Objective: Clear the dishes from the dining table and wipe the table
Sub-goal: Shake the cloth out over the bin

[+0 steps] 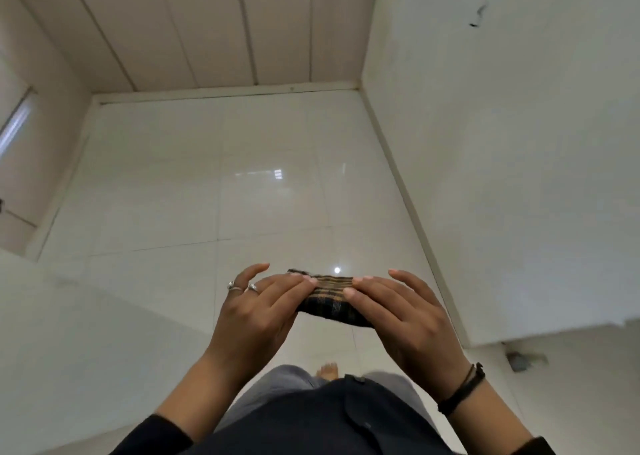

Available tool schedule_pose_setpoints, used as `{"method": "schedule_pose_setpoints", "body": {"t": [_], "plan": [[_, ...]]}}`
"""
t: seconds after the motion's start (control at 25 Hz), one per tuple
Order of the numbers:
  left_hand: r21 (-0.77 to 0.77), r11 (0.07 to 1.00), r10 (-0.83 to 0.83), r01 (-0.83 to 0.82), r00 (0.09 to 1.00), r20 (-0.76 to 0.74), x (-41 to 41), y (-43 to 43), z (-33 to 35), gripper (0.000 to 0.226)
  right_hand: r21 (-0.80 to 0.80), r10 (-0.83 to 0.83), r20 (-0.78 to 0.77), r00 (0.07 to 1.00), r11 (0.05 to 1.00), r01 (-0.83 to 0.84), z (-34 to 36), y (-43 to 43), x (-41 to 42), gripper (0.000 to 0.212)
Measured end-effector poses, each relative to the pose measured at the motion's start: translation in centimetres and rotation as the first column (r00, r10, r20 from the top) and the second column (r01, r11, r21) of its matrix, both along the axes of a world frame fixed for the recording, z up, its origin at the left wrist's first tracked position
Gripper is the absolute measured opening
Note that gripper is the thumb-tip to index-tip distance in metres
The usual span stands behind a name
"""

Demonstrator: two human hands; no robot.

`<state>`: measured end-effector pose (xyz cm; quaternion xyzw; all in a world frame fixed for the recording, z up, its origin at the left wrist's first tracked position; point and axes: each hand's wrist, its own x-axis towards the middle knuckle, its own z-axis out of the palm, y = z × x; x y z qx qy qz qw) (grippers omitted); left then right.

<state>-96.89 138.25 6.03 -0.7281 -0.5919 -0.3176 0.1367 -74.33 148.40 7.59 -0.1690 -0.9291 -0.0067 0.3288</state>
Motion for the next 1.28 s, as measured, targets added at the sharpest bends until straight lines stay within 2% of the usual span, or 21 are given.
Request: {"method": "schedule_pose_setpoints", "body": {"t": [0.2,0.36,0.48,0.6,0.72,0.84,0.92,1.0,1.08,1.16,1.28], "plan": [[0.021,0.980,0.199,-0.199,0.980,-0.006,-7.0,10.0,0.4,0.023,0.020,0.185,0.000,0.983,0.982,-0.185,0.1,13.8,-9.1,0.041],[-0.019,0.915,0.403,-0.404,0.915,-0.027,-14.2,15.7,0.4,0.026,0.036,0.399,0.029,0.916,0.916,-0.400,-0.1,24.0,-19.7,0.037],[-0.041,0.814,0.580,-0.579,0.815,0.009,-19.1,18.0,0.9,0.028,0.025,0.593,0.046,0.804,0.804,-0.595,0.8,29.8,-29.6,0.029],[-0.084,0.665,0.747,-0.742,0.664,0.041,-23.8,18.7,1.1,0.032,-0.006,0.756,0.088,0.649,0.652,-0.758,1.7,32.8,-39.9,0.031],[-0.118,0.456,0.890,-0.882,0.448,0.087,-28.1,18.1,0.5,0.032,-0.122,0.886,0.059,0.460,0.463,-0.878,2.0,32.6,-50.3,0.037],[-0.141,0.239,0.966,-0.961,0.220,0.137,-34.2,16.7,-0.6,0.032,-0.221,0.954,0.016,0.300,0.296,-0.929,1.6,30.2,-61.0,0.034],[-0.170,0.142,0.982,-0.975,0.117,0.145,-39.4,15.5,-1.0,0.032,-0.245,0.974,-0.014,0.224,0.214,-0.946,1.3,28.0,-68.2,0.036],[-0.202,0.102,0.985,-0.974,0.070,0.159,-45.2,14.0,-0.6,0.034,-0.274,0.982,-0.067,0.179,0.154,-0.949,1.5,25.6,-74.8,0.038],[-0.219,0.110,0.977,-0.970,0.065,0.201,-51.5,12.1,0.7,0.039,-0.286,0.981,-0.120,0.154,0.115,-0.951,2.3,23.0,-81.2,0.040],[-0.208,0.121,0.975,-0.971,0.077,0.206,-57.8,10.7,2.3,0.044,-0.207,0.983,-0.143,0.117,0.085,-0.975,3.7,20.3,-87.5,0.038],[-0.128,0.080,0.976,-0.989,0.052,0.212,-66.6,8.7,4.5,0.030,-0.117,0.988,-0.148,0.048,0.030,-0.993,5.3,16.6,-96.2,0.028]]}}
